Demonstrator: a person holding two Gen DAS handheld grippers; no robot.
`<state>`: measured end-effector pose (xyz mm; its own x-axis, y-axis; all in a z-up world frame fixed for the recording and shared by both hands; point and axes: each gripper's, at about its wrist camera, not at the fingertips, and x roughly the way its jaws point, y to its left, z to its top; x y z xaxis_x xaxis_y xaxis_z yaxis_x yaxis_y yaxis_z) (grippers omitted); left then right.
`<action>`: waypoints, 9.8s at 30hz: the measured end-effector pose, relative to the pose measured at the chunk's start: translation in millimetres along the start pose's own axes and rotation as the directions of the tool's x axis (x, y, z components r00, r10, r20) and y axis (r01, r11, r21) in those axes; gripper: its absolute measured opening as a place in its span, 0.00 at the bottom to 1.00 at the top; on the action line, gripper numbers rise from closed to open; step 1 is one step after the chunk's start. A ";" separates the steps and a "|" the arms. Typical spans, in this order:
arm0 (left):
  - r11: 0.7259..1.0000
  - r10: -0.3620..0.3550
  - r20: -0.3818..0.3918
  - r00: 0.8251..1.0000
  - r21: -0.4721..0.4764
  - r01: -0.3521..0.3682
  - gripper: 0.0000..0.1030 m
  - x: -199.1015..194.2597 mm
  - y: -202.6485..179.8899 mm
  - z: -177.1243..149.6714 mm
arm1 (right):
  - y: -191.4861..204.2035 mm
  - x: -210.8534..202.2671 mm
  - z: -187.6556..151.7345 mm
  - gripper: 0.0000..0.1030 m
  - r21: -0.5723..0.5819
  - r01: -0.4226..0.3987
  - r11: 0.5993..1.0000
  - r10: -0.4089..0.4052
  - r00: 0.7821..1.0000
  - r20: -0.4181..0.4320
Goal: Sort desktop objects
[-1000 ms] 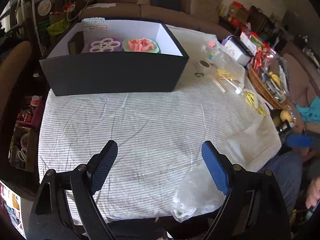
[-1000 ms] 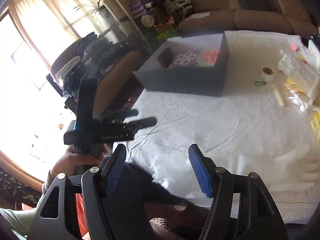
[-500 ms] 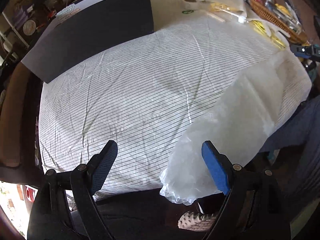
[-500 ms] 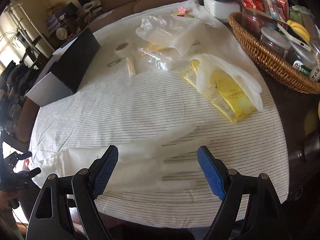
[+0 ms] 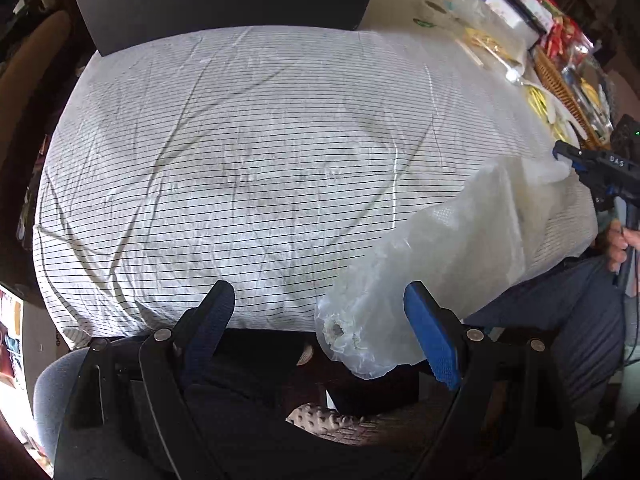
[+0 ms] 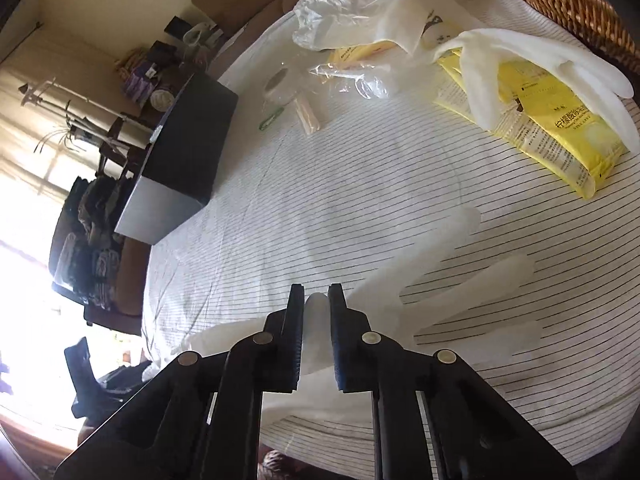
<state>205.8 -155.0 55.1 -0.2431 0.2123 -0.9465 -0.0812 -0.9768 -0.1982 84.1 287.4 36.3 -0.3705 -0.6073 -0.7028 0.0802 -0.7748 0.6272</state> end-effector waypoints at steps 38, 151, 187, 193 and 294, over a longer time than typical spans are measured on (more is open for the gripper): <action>0.977 0.137 0.053 0.989 0.156 -0.144 0.69 58.4 -31.9 133.3 | 18.7 54.7 21.5 0.45 -0.050 -0.060 0.997 0.055 0.993 -0.107; 0.712 -0.541 0.389 0.745 -0.258 0.652 0.09 123.3 -186.2 355.0 | -84.5 -88.7 122.0 0.85 0.017 0.158 0.987 -0.157 0.957 0.244; 0.643 -0.578 0.636 0.511 -0.032 0.765 0.08 -268.2 -194.9 257.2 | 191.9 -88.0 24.6 0.99 -0.226 0.252 0.941 -0.040 0.744 0.667; 0.599 -0.574 0.664 0.480 -0.059 0.798 0.08 -270.6 -156.8 233.2 | 198.9 -74.8 35.4 0.06 -0.277 0.350 0.895 -0.100 0.763 0.639; 0.683 -0.223 0.464 0.857 -0.553 0.477 0.56 26.9 128.2 35.8 | 47.6 -55.7 -51.4 0.87 -0.311 0.341 0.887 -0.279 0.933 0.226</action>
<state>154.2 -273.4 13.4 -0.6389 0.4131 -0.6489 0.3632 -0.5817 -0.7279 156.2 275.2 88.0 -0.5774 -0.3108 -0.7550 0.2330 -0.9490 0.2125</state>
